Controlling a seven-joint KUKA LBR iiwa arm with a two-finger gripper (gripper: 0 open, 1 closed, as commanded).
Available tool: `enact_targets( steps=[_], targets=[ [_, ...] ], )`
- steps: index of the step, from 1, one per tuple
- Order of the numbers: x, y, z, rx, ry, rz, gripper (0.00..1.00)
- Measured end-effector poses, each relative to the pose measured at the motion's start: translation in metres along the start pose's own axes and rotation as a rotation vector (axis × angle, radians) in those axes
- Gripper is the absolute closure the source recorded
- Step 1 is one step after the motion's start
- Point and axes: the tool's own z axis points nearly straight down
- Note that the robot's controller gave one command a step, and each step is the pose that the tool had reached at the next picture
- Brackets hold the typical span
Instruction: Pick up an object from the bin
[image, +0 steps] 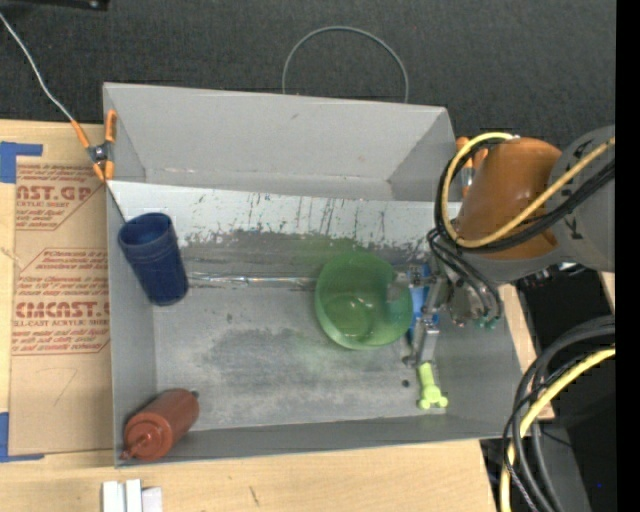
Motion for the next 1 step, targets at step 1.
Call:
enact_targets(
  steps=[1],
  targets=[
    [-0.0127, -0.0274, 0.0303, 0.006, -0.012, -0.008, 0.0]
  ],
)
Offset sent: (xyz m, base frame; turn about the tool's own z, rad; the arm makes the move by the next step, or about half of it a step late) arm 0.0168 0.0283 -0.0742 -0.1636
